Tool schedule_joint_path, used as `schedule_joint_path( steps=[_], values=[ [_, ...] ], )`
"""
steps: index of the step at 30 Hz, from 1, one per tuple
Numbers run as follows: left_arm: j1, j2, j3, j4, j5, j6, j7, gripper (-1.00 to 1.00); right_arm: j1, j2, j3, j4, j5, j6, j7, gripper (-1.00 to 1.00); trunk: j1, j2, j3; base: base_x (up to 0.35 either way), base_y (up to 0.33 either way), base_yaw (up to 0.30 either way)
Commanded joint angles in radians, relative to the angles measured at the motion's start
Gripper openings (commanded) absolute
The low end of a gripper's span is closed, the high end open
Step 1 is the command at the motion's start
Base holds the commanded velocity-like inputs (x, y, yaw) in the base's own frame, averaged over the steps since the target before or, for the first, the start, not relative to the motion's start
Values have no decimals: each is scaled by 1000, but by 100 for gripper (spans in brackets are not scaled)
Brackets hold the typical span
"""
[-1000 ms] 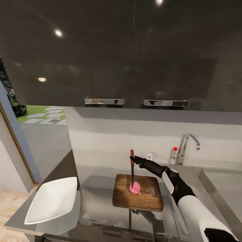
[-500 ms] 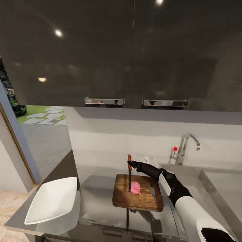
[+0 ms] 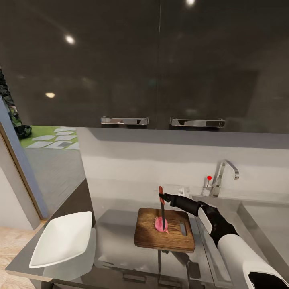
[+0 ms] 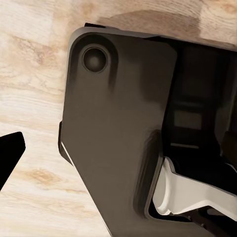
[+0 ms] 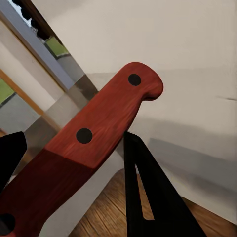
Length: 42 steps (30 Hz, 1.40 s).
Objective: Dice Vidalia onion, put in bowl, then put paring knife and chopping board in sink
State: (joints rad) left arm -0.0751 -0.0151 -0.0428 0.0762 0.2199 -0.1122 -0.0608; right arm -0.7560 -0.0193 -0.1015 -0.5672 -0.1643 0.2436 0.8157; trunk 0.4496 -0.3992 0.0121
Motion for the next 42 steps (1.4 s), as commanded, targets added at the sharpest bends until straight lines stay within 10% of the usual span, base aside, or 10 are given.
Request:
schedule_joint_path(
  steps=[1,42],
  values=[
    [-2,0,-5,5,10,-7,-5,100,0,1,-2,1,-8,10,3,-100,0,-1,0,0,0,0],
    [-2,-2,-5,5,10,-7,-5,100,0,38,-1,110,48,-68,-104,-100,0,-1,0,0,0,0]
  ],
)
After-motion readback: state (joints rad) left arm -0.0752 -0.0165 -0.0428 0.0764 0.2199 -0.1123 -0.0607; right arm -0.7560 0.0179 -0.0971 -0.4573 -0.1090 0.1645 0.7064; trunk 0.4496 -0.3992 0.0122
